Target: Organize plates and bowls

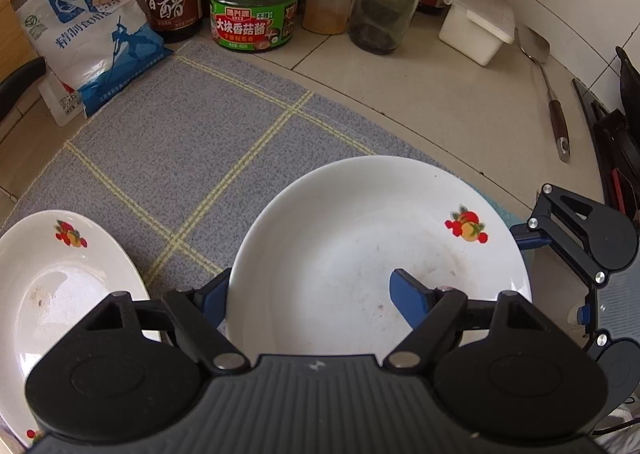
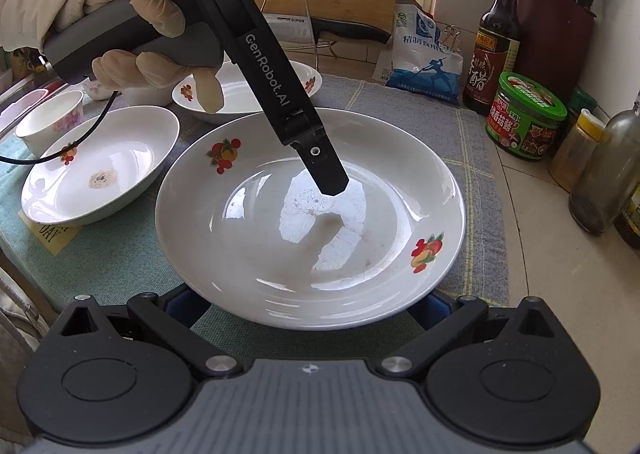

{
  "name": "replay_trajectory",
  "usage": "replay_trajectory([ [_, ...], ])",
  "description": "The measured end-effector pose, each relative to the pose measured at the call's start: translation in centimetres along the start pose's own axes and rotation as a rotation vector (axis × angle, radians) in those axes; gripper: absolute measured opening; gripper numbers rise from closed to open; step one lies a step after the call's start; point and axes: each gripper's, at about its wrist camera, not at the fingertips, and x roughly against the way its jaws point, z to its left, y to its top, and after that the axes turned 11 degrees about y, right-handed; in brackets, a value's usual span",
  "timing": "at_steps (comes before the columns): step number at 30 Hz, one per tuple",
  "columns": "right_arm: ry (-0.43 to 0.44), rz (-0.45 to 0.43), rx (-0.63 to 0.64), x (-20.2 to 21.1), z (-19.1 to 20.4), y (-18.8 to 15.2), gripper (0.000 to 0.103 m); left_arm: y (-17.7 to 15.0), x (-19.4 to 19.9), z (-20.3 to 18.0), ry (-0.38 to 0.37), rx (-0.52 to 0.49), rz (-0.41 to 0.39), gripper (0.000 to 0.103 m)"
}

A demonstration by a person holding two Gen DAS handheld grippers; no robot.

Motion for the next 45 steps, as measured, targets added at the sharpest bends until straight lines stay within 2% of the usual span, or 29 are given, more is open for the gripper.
replay_trajectory([
  [15, 0.009, 0.014, 0.006, -1.6, -6.7, 2.0, 0.103, 4.8, -3.5, 1.4, 0.010, 0.023, -0.028, 0.081],
  [25, 0.017, 0.031, -0.016, -3.0, -8.7, 2.4, 0.103, 6.1, -5.8, 2.3, 0.007, 0.046, -0.019, 0.081],
  [36, -0.013, 0.035, -0.033, -2.9, -8.6, 2.3, 0.103, 6.4, -5.4, 1.9, 0.020, 0.033, -0.051, 0.081],
  [45, -0.055, 0.024, -0.073, -1.7, -7.3, 2.2, 0.103, 4.2, -1.6, 1.2, 0.063, 0.018, -0.118, 0.086],
])
